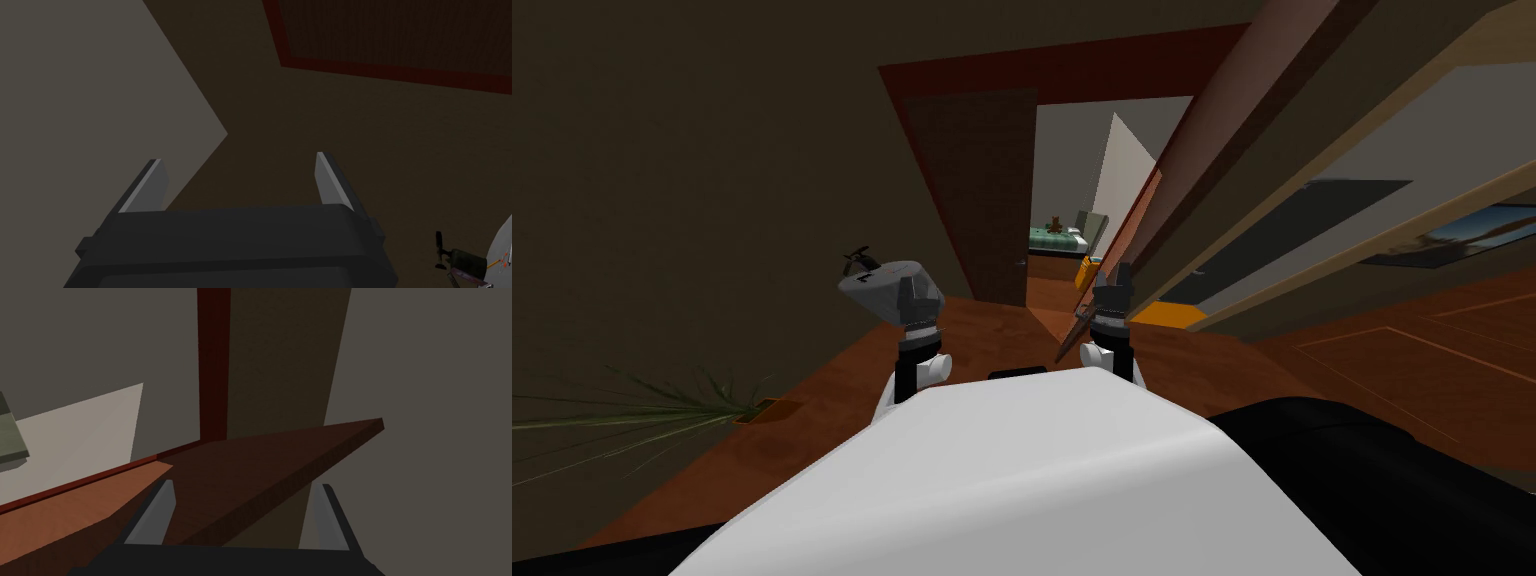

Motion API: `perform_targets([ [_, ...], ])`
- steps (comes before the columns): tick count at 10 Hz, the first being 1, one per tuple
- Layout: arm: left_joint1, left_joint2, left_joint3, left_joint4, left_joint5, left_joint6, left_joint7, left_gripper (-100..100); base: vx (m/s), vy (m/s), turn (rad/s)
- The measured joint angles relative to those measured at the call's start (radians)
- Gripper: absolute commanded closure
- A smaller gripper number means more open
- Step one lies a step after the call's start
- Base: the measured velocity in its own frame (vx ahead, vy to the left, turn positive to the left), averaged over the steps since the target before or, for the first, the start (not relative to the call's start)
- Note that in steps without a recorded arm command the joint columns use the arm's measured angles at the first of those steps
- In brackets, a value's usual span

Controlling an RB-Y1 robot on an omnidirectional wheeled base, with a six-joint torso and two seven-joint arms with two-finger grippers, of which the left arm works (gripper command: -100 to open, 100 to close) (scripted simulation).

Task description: Pull the door open

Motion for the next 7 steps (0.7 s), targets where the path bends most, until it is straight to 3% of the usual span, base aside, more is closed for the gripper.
perform_targets([
  [2, -0.011, 0.005, -0.003, 0.046, 0.006, -0.014, -0.006, -100, 0.097, 0.001, -0.063],
  [7, -0.051, 0.019, -0.007, 0.156, 0.023, -0.024, -0.025, -100, 0.098, 0.001, -0.065],
])
